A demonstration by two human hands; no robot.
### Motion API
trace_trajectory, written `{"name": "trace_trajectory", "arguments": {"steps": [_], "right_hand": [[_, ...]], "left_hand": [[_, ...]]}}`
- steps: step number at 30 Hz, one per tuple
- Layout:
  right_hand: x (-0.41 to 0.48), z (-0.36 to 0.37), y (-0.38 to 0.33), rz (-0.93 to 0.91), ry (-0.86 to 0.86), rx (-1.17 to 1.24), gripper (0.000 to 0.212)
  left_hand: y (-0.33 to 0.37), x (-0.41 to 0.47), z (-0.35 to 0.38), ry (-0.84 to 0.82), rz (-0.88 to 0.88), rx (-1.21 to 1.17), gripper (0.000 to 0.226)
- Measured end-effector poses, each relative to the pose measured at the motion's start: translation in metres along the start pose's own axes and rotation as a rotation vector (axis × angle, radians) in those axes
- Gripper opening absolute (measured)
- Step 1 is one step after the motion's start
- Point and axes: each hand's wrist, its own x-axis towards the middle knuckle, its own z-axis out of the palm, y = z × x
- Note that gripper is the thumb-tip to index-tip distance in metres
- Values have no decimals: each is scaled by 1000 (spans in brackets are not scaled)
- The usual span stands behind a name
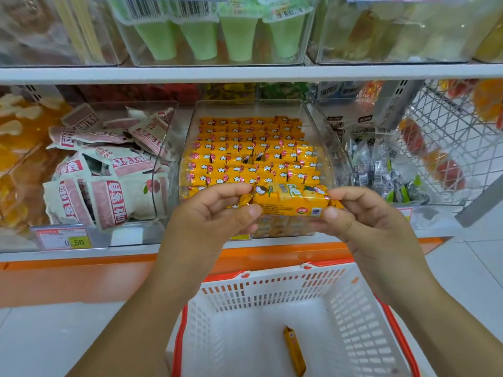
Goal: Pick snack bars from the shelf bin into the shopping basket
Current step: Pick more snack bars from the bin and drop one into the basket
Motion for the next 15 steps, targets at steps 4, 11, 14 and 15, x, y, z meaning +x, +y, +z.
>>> {"name": "trace_trajectory", "arguments": {"steps": [4,11,14,15], "right_hand": [[3,1,-1,25,-13,115,30],[4,4,-5,99,7,227,28],[5,3,-5,120,-5,257,30],[6,1,-6,129,-21,280,28]], "left_hand": [[0,3,-7,-31,-30,-68,27],[-2,6,-14,-79,-72,-113,28],[-3,7,-17,-123,-84,-94,35],[-2,8,-19,-145,-84,-95,39]]}}
